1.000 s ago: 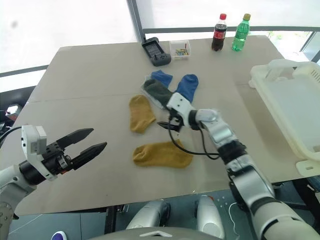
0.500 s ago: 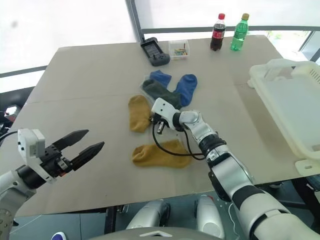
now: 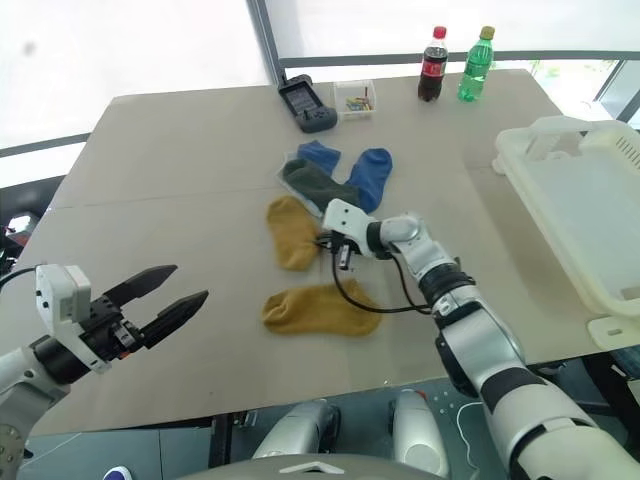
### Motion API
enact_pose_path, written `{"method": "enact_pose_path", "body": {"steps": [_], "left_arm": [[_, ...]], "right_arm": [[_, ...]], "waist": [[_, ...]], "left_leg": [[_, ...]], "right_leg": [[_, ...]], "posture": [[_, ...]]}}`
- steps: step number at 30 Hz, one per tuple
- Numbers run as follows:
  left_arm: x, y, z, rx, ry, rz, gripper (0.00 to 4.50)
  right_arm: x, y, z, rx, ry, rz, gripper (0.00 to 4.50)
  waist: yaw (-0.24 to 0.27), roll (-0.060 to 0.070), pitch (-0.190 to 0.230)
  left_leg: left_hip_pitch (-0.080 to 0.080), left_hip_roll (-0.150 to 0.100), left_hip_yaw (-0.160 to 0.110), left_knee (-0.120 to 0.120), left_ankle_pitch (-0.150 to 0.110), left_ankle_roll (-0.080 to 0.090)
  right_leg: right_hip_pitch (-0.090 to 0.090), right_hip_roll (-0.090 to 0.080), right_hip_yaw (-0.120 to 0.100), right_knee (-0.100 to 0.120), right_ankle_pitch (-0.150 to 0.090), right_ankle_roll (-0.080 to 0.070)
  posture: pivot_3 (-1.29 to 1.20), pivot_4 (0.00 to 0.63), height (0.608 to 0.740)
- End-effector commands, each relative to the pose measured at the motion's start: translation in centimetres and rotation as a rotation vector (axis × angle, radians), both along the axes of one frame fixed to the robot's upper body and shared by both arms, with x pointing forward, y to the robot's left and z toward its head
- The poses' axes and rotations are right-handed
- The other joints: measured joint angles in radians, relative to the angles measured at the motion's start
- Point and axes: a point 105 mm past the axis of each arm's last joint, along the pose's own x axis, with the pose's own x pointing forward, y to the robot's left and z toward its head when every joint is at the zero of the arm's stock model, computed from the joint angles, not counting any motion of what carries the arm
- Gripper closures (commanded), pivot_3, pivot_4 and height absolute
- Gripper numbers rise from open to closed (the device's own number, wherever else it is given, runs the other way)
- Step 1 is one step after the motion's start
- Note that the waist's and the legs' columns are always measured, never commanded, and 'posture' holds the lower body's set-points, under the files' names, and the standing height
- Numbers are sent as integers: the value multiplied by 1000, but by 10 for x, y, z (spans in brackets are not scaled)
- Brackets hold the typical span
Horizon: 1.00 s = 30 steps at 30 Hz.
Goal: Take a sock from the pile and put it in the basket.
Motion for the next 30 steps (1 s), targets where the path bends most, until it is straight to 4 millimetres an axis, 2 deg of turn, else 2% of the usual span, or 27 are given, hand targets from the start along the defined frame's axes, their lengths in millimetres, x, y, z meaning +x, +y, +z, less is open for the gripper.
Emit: {"method": "enact_pose_path", "body": {"steps": [1, 4, 11, 14, 16, 18, 22, 24, 25, 30], "left_arm": [[1, -1, 2, 16, -25, -16, 318], [3, -4, 0, 17, -22, -34, 318], [9, -7, -3, 19, -20, -58, 318], [14, -12, -5, 8, -1, -51, 318], [20, -19, -8, -7, 35, -48, 318], [32, -22, -15, 56, 84, 11, 318], [56, -39, -16, 53, 140, 12, 318], [76, -51, -12, 25, 139, 1, 318], [89, -56, -11, 16, 141, 13, 318], [140, -86, -13, 14, 164, 23, 318]], "right_arm": [[-5, -26, -9, -80, 9, 37, 4469], [-12, -49, -13, -149, -2, 96, 4469], [-14, -84, -16, -303, -78, 166, 4469], [-10, -88, -10, -284, -109, 155, 4469], [-2, -86, 1, -200, -84, 85, 4469], [-1, -85, 10, -143, -37, 60, 4469], [-2, -87, 23, -60, -29, 17, 3288], [-1, -90, 31, -9, -47, -48, 2485], [-1, -93, 36, 20, -46, -91, 2289], [-17, -100, 53, 143, 11, -256, 2289]], "waist": [[0, 0, 0], [2, 0, 0], [5, 0, 0], [10, -1, -1], [16, -1, -1], [24, -1, -1], [27, 0, 0], [25, 0, 0], [27, 1, 0], [30, 1, 0]], "left_leg": [[0, 0, 0, 0, 0, 0], [0, 0, 0, 0, 0, 0], [0, 0, 0, 0, 0, 0], [1, 0, 0, 1, 0, 0], [1, 0, 0, 1, 0, 0], [1, 0, 0, 1, 0, 0], [0, 0, -2, 1, 0, 0], [-1, 0, -1, 1, 0, 0], [-1, 0, -1, 1, 0, 0], [-7, -1, -2, 4, 0, 0]], "right_leg": [[0, 0, 0, 0, 0, 0], [0, 0, 0, 0, 0, 0], [0, -1, 0, 0, 0, 0], [2, -1, -1, 0, 0, 0], [2, -1, 0, 0, 0, 0], [2, -1, -1, 0, 0, 0], [2, -1, -1, 1, 1, -1], [1, -1, -1, 0, 1, -1], [1, -1, -1, 0, 1, -1], [-3, -2, -2, 0, 1, -1]], "posture": [[0, 150, 740], [0, 150, 740], [0, 150, 740], [0, 150, 740], [0, 150, 740], [0, 150, 740], [0, 150, 740], [0, 150, 740], [0, 150, 740], [0, 150, 740]]}}
